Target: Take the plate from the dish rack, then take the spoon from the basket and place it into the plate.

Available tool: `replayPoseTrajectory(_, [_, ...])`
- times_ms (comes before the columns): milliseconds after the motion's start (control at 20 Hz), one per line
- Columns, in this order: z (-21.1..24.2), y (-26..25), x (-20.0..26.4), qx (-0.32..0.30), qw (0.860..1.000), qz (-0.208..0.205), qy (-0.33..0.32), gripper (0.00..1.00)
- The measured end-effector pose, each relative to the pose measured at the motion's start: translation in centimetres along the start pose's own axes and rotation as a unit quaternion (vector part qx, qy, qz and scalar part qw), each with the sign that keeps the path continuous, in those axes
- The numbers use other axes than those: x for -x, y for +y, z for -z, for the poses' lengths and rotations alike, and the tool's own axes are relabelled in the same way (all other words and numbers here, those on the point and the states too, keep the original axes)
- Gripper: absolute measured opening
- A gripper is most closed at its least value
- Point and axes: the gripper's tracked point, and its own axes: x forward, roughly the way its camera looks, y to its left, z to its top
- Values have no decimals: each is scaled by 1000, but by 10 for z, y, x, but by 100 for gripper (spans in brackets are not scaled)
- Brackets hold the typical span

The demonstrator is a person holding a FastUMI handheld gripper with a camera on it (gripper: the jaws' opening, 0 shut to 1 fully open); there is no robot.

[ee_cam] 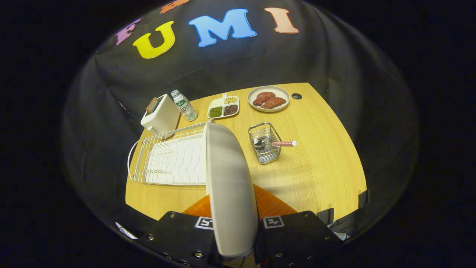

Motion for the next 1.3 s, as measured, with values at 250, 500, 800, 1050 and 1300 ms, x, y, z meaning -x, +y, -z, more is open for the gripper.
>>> replayPoseTrajectory(250, [33,-37,-25,-32,999,-8,18,31])
replayPoseTrajectory(500, [61,-72,-51,-78,996,14,39,31])
replayPoseTrajectory(800, [72,-69,-84,-95,994,-45,28,32])
replayPoseTrajectory(1050, [86,-65,-103,-116,988,-107,6,32])
replayPoseTrajectory(1300, [92,-67,-112,-156,976,-151,14,32])
